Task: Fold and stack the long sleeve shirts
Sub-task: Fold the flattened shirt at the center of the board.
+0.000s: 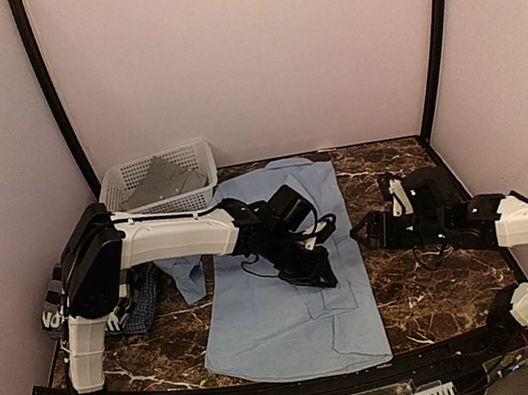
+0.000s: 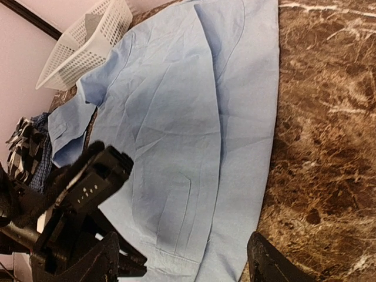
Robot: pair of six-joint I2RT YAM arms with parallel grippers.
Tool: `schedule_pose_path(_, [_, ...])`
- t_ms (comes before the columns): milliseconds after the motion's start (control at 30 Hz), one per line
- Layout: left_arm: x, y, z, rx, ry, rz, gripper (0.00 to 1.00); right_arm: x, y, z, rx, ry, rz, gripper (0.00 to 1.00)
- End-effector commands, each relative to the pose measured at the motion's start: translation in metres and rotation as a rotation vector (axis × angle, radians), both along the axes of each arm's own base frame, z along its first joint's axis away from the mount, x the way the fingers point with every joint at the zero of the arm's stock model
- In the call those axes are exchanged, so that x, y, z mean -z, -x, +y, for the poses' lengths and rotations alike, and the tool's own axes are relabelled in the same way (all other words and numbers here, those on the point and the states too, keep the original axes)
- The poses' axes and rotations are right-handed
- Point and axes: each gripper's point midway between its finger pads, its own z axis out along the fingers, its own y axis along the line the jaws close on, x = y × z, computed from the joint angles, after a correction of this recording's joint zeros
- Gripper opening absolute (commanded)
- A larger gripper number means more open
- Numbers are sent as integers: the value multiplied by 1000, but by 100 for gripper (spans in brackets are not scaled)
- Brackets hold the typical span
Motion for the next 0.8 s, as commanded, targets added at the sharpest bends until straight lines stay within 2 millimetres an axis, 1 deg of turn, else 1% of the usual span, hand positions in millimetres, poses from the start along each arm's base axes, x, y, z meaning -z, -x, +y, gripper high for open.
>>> schedule_pose_path(0, [-12,-20,22,-183,-77,-80,15,28,31,15,-113,-67,123,70])
schedule_pose_path(33, [-7,-18,26,-199,-67,-78,16,36,40,19,-141,-81,151,68])
schedule_pose_path(67, [-17,-16,28,-224,-39,-63,17,43,49,23,-161,-91,176,66])
schedule_pose_path(100, [-11,-12,32,-232,-22,-55,18,48,57,27,-181,-99,194,65])
schedule_pose_path(133, [-20,-9,34,-248,4,-43,18,54,66,29,-193,-101,218,64])
schedule_pose_path(167, [-18,-4,41,-255,10,-40,18,60,73,30,-204,-98,239,61])
schedule_pose_path(200, [-10,1,49,-262,-5,-20,18,64,79,31,-211,-102,254,59])
schedule_pose_path(233, [-16,3,50,-261,18,-24,18,66,85,32,-221,-112,264,57])
schedule_pose_path(267, [-6,8,58,-265,-2,-7,19,68,90,33,-227,-125,273,56])
schedule_pose_path(300, [-9,10,59,-263,12,-5,19,69,95,34,-235,-140,283,55])
schedule_pose_path(333, [0,16,66,-264,-5,14,18,68,97,36,-245,-161,282,53])
schedule_pose_path(367, [-5,18,65,-258,22,17,18,69,100,36,-248,-169,289,52])
schedule_pose_path(400, [4,23,71,-263,8,35,18,69,100,37,-248,-172,293,51])
schedule_pose_path(433, [2,24,70,-261,27,33,19,70,101,38,-250,-173,296,50])
schedule_pose_path(467, [9,27,75,-262,16,43,19,70,102,39,-253,-176,301,47])
schedule_pose_path(500, [10,28,74,-262,23,45,19,71,103,41,-255,-181,304,47])
schedule_pose_path(567, [18,30,77,-262,12,55,19,72,103,46,-262,-198,311,45])
schedule_pose_path(700, [32,30,82,-274,-19,60,19,84,104,52,-264,-180,348,42])
schedule_pose_path(767, [35,30,84,-285,-31,62,19,94,104,48,-243,-154,372,39])
